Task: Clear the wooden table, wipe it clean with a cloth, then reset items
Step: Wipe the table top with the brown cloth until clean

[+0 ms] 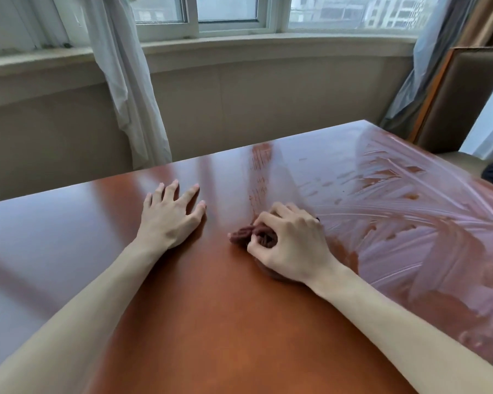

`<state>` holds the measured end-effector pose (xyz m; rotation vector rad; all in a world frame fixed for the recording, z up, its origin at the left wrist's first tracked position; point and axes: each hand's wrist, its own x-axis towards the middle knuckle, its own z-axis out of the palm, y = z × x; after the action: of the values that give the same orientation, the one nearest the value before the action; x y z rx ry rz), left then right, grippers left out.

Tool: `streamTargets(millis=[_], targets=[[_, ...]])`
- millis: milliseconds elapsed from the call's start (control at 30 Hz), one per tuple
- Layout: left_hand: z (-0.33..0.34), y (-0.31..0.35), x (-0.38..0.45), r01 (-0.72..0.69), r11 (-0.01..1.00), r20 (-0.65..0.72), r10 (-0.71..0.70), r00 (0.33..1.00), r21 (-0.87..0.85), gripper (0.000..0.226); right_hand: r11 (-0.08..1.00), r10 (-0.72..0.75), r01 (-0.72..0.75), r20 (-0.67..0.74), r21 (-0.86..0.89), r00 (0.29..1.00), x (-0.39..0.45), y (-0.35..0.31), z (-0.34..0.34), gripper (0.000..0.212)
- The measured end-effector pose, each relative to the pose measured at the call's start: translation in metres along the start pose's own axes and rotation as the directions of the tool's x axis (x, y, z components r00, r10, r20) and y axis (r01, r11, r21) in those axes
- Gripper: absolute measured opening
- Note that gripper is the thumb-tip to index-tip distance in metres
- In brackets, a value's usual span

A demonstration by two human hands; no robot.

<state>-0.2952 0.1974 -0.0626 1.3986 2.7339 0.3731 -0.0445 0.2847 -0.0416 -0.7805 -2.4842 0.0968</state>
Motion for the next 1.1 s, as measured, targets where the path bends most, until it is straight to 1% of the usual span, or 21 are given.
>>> streamTargets(millis=[100, 233, 300, 367, 433, 533, 633, 700, 800, 867, 967, 1033, 1100], targets=[[0.003, -0.002, 0.002, 0.0, 1.0, -0.004, 0.0, 1.0, -0.014, 0.06, 0.997, 0.073, -0.072, 0.036, -0.034, 0.997, 0.086, 0.023, 0.039, 0.032], [0.008, -0.004, 0.005, 0.015, 1.0, -0.034, -0.015, 0.999, 0.002, 0.068, 0.984, 0.17, -0.17, 0.011, -0.052, 0.985, 0.208, 0.058, 0.096, 0.032], [0.009, -0.004, 0.006, 0.022, 1.0, -0.04, -0.021, 0.999, 0.006, 0.069, 0.978, 0.203, -0.201, 0.018, -0.054, 0.979, 0.25, 0.071, 0.115, 0.035], [0.008, -0.003, 0.005, 0.029, 1.0, -0.039, -0.029, 0.999, 0.009, 0.07, 0.972, 0.229, -0.228, 0.025, -0.048, 0.973, 0.272, 0.076, 0.123, 0.037], [0.006, -0.003, 0.003, 0.026, 1.0, -0.028, -0.026, 0.999, 0.006, 0.071, 0.968, 0.245, -0.243, 0.026, -0.054, 0.969, 0.269, 0.076, 0.121, 0.035], [0.001, 0.0, 0.001, 0.031, 1.0, -0.007, -0.031, 0.999, -0.001, 0.072, 0.977, 0.213, -0.212, 0.021, -0.04, 0.977, 0.22, 0.062, 0.098, 0.03], [-0.001, 0.002, 0.0, 0.022, 1.0, 0.011, -0.022, 1.0, -0.002, 0.07, 0.992, 0.127, -0.128, 0.051, 0.014, 0.991, 0.134, 0.038, 0.06, 0.025], [-0.002, 0.001, -0.001, 0.009, 1.0, 0.018, -0.009, 1.0, 0.004, 0.07, 0.997, 0.072, -0.074, 0.045, 0.032, 0.996, 0.068, 0.021, 0.031, 0.024], [-0.003, 0.001, -0.002, 0.0, 1.0, 0.011, -0.001, 1.0, 0.016, 0.063, 0.999, 0.012, -0.011, -0.014, 0.042, 1.0, -0.022, 0.002, -0.01, 0.022], [-0.002, 0.002, -0.001, -0.001, 1.0, 0.01, 0.001, 1.0, 0.017, 0.058, 0.998, -0.032, 0.034, -0.043, 0.051, 0.999, -0.056, -0.005, -0.026, 0.019], [-0.001, 0.001, 0.0, -0.005, 1.0, -0.006, 0.005, 1.0, 0.003, 0.057, 0.997, -0.046, 0.048, -0.033, 0.064, 0.998, -0.044, -0.002, -0.023, 0.02], [0.001, -0.001, -0.001, -0.014, 1.0, -0.018, 0.014, 1.0, -0.007, 0.058, 1.0, -0.006, 0.006, -0.009, 0.03, 1.0, -0.004, 0.006, -0.005, 0.024], [0.004, -0.004, 0.001, -0.013, 1.0, -0.022, 0.013, 1.0, -0.011, 0.064, 0.998, 0.061, -0.061, 0.013, -0.014, 0.998, 0.053, 0.02, 0.024, 0.028]])
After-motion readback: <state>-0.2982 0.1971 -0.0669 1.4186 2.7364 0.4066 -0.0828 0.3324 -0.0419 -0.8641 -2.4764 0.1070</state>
